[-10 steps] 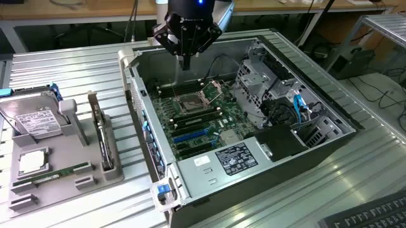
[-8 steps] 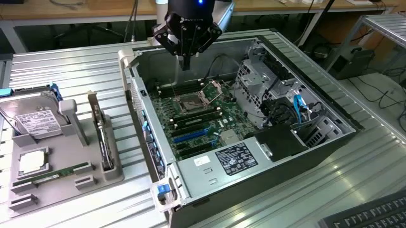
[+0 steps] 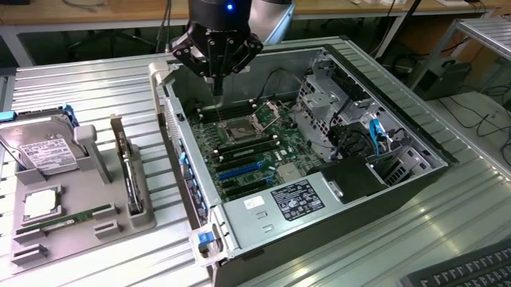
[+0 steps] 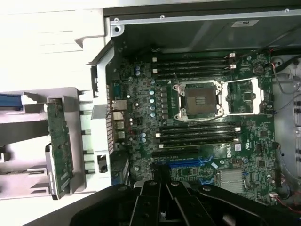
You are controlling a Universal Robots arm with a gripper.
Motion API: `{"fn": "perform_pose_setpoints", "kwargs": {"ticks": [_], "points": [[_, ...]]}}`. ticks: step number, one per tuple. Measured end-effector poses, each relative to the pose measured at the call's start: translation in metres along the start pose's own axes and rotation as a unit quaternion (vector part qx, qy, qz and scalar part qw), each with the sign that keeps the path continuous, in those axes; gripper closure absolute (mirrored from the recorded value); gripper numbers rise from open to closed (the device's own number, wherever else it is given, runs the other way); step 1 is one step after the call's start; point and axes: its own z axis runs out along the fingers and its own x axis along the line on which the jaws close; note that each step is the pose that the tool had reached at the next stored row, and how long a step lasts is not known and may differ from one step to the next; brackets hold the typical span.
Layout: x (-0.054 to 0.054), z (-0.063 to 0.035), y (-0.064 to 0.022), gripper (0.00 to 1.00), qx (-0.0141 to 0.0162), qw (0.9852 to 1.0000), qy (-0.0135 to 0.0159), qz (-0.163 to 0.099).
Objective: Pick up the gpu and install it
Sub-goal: 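Reach for the gpu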
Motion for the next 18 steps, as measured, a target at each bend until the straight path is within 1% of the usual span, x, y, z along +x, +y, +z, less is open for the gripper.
{"fn": "perform_pose_setpoints", "kwargs": {"ticks": [2, 4, 6, 10, 11, 18], "points": [[0.009, 0.0006, -0.0034, 0.89, 0.0000, 1.0000, 0.0000, 0.000], [0.015, 0.0016, -0.0052, 0.89, 0.0000, 1.0000, 0.0000, 0.000], [0.029, 0.0039, -0.0081, 0.89, 0.0000, 1.0000, -0.0001, 0.000], [0.048, 0.0073, -0.0119, 0.89, 0.0001, 1.0000, -0.0001, 0.000], [0.056, 0.0087, -0.0136, 0.89, 0.0001, 1.0000, 0.0000, 0.000], [0.089, 0.0143, -0.0204, 0.89, 0.0002, 1.0000, -0.0001, 0.000]]}}
